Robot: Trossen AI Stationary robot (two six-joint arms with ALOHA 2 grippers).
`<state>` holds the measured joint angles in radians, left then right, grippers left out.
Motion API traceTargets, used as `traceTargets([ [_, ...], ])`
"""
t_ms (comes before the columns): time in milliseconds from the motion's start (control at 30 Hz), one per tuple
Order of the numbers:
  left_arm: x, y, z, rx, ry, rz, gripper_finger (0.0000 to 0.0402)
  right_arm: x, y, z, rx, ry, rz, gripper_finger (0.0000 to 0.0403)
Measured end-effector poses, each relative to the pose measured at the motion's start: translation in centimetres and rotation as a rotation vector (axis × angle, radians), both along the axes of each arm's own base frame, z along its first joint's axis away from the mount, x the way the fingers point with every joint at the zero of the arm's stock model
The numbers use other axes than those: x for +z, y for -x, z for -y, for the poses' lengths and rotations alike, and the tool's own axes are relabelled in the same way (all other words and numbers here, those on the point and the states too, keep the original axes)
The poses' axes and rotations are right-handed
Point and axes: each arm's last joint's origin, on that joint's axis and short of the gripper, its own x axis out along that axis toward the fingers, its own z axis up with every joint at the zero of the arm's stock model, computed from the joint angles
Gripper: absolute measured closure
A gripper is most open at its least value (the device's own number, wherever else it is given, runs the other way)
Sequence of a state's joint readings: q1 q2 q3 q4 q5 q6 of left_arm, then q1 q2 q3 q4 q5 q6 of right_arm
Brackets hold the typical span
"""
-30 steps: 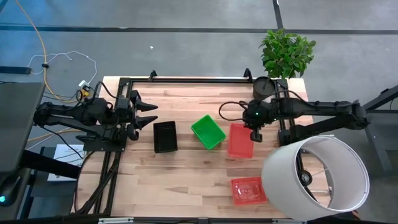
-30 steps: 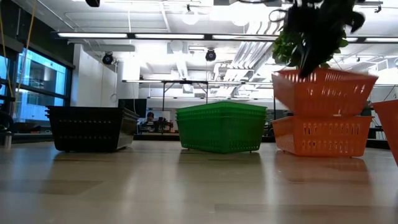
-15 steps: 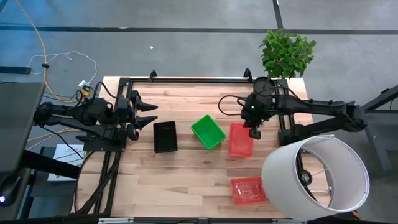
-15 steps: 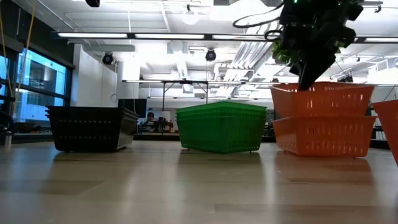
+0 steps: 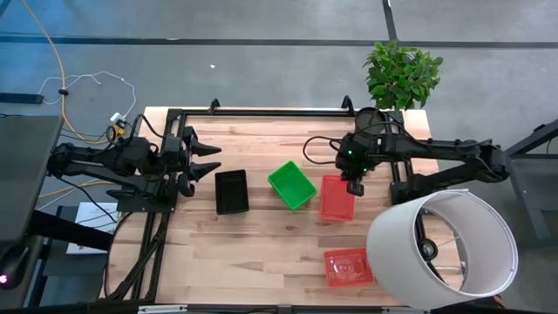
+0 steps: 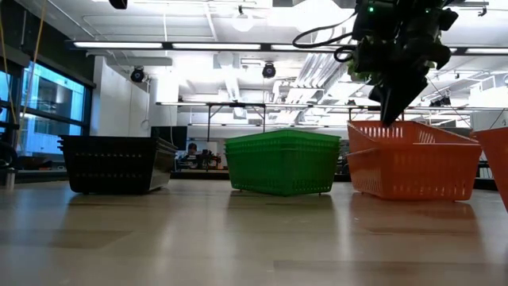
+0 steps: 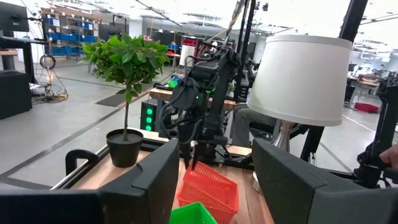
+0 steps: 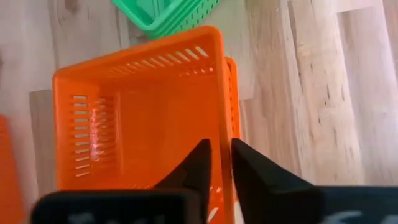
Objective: Stack baskets by color
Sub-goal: Stack the top orange basket on the orange basket, then adjust the stacked green baskets
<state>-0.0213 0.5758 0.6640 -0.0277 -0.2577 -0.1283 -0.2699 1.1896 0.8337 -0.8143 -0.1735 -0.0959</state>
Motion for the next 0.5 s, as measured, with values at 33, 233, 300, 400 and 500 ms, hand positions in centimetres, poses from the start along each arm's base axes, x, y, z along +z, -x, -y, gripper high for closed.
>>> traceTargets([
  [33,0.0,0.0,0.0,0.000,0.000,0.000,0.0211,0.0,0.0,0.0,0.000,-0.003,-0.003,0.0336],
  [233,0.0,0.0,0.0,0.000,0.000,0.001,0.0211,0.7,-0.1,-0.1,0.008,0.023,-0.010,0.0241],
  [300,0.0,0.0,0.0,0.000,0.001,0.001,0.0211,1.5,-0.2,0.0,0.012,0.029,0.001,0.0210],
  [400,0.0,0.0,0.0,0.005,0.001,0.001,0.0211,2.9,-0.4,0.0,0.004,0.030,0.022,0.0178],
  [500,0.0,0.0,0.0,0.015,0.002,0.001,0.0211,3.5,-0.9,0.0,-0.045,-0.013,0.071,0.0164],
])
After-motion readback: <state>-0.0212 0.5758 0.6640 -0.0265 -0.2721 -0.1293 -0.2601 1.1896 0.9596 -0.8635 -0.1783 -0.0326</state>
